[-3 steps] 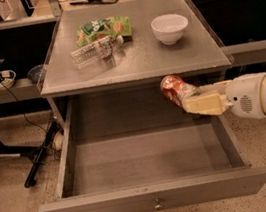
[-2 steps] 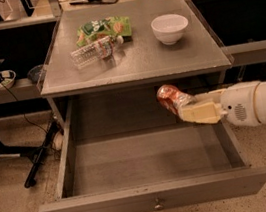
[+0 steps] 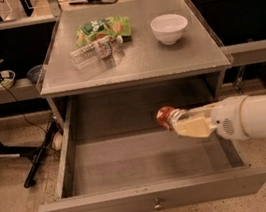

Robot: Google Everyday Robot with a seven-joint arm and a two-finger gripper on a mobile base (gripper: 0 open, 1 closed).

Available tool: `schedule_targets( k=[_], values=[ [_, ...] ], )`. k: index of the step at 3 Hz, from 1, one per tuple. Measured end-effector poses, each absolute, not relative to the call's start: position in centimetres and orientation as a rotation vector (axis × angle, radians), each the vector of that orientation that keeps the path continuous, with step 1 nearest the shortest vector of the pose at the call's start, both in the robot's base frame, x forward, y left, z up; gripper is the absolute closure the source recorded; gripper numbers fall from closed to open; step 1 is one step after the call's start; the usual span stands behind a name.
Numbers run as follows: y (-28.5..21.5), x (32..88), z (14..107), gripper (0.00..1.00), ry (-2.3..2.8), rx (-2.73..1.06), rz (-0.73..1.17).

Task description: Place coke can into top drawer

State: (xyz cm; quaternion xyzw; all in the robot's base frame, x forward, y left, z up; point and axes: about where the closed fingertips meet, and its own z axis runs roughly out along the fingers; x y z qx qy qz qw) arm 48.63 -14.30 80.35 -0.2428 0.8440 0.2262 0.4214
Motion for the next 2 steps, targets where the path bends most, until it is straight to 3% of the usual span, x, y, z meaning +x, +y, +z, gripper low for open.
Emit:
schedule_targets(
  k=[2],
  values=[
    [-16.1, 49.9, 73.6, 1.0, 2.21, -0.535, 0.277]
  ],
)
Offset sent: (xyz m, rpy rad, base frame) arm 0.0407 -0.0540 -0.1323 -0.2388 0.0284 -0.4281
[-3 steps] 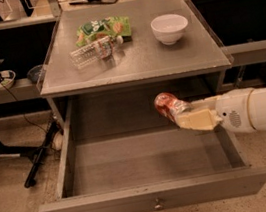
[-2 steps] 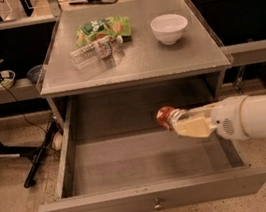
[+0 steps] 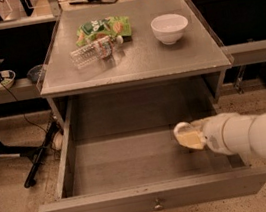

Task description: Place coke can into top drawer

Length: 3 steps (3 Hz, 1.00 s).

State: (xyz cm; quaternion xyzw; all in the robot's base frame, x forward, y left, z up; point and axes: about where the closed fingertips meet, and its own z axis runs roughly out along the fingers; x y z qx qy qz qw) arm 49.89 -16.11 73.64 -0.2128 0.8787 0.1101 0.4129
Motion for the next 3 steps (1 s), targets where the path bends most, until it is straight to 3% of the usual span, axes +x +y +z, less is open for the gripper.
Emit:
schedule_targets(
  k=[1, 2, 3],
  values=[
    [-19.4, 49.2, 69.4, 1.0, 2.255, -0.401, 0.187],
    [-20.6, 49.1, 68.7, 0.84, 2.258, -0.342, 0.173],
    [-20.6, 49.1, 68.7, 0.53, 2.258, -0.342, 0.173]
  ],
)
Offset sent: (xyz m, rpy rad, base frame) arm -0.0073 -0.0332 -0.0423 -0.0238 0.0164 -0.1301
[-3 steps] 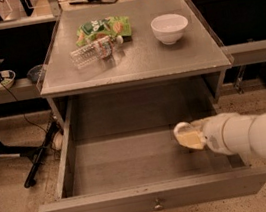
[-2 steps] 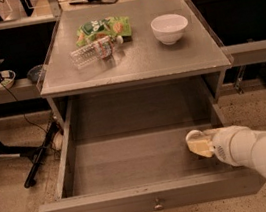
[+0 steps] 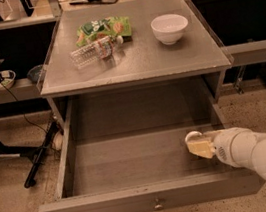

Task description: Place coke can into top drawer

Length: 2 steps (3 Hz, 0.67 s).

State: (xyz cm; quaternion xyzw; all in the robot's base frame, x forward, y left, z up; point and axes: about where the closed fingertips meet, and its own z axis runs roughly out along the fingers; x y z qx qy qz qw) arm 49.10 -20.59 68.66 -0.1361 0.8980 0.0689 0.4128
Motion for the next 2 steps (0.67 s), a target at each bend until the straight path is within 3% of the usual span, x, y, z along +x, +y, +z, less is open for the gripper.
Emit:
schedule_targets(
  k=[2],
  values=[
    [-20.59, 49.1, 68.66, 0.06, 2.258, -0.342, 0.173]
  ],
)
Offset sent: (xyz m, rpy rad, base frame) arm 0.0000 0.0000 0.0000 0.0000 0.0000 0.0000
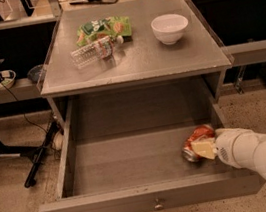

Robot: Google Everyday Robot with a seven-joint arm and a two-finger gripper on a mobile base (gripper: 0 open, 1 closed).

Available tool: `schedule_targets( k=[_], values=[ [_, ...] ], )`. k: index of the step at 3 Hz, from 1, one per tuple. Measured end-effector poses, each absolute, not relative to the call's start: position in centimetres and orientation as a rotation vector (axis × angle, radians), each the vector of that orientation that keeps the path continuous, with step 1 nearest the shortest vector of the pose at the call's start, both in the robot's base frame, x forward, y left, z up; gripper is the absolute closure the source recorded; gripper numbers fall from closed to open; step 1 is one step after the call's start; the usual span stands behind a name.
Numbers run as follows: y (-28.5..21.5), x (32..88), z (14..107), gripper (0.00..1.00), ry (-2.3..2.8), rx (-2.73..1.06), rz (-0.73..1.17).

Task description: Place coke can into top drawer

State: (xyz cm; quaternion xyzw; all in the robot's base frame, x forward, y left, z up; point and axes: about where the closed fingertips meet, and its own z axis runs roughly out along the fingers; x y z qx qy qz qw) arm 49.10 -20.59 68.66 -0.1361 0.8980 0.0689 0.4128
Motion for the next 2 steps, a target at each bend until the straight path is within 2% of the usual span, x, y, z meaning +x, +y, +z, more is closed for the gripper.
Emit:
schedule_targets(
  k=[1, 2],
  values=[
    [-20.59, 49.1, 68.67, 0.0, 2.258, -0.342, 0.173],
    [-20.59, 49.1, 68.67, 0.0, 2.258, -0.342, 0.173]
  ],
)
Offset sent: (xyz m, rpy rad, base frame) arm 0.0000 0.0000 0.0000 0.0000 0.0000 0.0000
